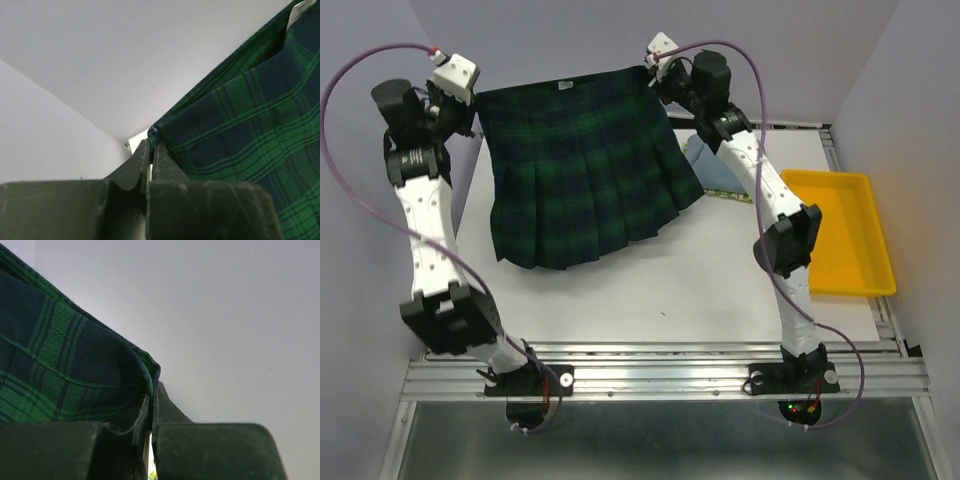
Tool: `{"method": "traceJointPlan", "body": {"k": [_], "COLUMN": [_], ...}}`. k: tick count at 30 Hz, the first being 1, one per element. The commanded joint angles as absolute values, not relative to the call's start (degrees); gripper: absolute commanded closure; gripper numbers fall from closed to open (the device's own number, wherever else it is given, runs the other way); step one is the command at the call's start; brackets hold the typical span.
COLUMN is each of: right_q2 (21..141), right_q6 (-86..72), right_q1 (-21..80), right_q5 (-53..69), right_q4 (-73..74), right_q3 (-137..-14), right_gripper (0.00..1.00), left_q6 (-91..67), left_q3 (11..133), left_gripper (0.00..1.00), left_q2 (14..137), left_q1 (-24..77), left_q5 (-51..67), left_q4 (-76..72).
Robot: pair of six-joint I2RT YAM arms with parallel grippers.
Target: Fold and stack the skirts
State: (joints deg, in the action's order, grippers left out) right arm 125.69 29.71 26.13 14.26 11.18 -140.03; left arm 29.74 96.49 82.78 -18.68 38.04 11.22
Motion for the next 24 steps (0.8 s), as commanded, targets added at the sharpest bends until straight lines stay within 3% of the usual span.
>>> {"method": "traceJointPlan", "body": {"k": [1, 8, 12, 14, 17, 24], "right_q2": [135.51, 143.35, 139.93, 136.07, 130.98, 120.07], "right_q6": [34.36, 33.32, 29.63, 28.04, 24.97, 27.76], "right_q1": [22.85, 22.85, 22.85, 22.85, 22.85, 22.85], "right_q5": [4.40, 1.32, 1.49, 1.58, 2.28, 14.40], "right_q4": [-4.26, -25.81, -29.52, -30.67, -30.24, -25.49], "right_q3": [-145.64, -151.17, -149.94, -147.84, -142.13, -111.75], "right_gripper": [0.99, 0.99, 0.99, 0.99, 0.99, 0.99], "left_q6": [29.36, 21.71, 23.11, 25.66, 27.41, 40.59], "left_q3": [109.92, 140.40, 142.21, 138.97, 120.75, 89.07], "left_gripper": [1.00, 1.00, 1.00, 1.00, 1.00, 1.00], "left_q2": [95.33, 115.29, 114.45, 111.72, 103.21, 88.80], "left_q1": [-19.42, -19.34, -19.16, -19.42, -20.74, -20.83], "left_q5": [27.34, 23.47, 20.66, 20.39, 21.70, 26.97], "left_q4": [6.50, 0.72, -6.58, -9.21, -19.13, -16.09]}}
